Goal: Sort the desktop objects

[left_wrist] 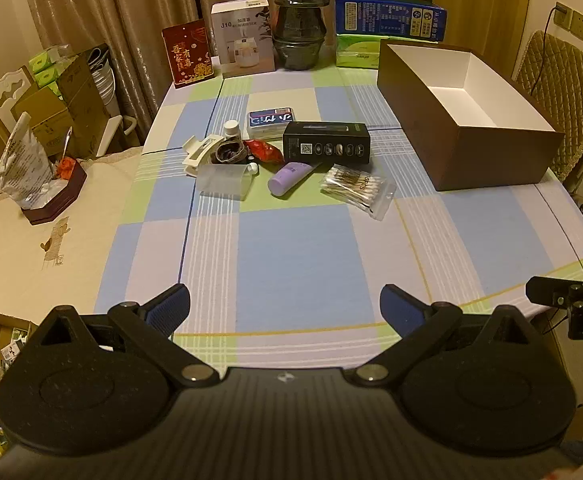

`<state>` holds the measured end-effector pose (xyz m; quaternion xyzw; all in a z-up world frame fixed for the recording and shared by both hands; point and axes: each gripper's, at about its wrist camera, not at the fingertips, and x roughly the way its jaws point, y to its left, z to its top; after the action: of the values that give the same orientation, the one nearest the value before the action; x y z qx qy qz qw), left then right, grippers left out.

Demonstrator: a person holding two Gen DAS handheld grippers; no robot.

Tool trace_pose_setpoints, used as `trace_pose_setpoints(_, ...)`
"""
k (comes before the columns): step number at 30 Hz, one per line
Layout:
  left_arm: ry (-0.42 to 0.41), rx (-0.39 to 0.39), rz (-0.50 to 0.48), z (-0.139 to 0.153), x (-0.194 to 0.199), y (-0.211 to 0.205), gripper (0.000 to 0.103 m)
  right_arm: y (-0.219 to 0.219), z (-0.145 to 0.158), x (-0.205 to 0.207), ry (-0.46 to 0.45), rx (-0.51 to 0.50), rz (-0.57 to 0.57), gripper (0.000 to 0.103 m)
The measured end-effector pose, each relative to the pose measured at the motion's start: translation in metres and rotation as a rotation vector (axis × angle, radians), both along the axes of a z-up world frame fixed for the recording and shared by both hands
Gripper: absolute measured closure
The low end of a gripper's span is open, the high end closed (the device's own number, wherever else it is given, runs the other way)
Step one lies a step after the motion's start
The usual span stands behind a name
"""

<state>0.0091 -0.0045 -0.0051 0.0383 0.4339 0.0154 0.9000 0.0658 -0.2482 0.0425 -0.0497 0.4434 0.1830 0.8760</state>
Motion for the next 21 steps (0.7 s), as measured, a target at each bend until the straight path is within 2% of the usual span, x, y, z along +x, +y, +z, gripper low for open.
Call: trace_pose_setpoints(21, 0.004, 0.005, 0.003, -0.0013, 0.0027, -0.0089, 0.003, -0.0059, -0.0012, 0.0011, -0.001, 0.0, 0.002, 0.002)
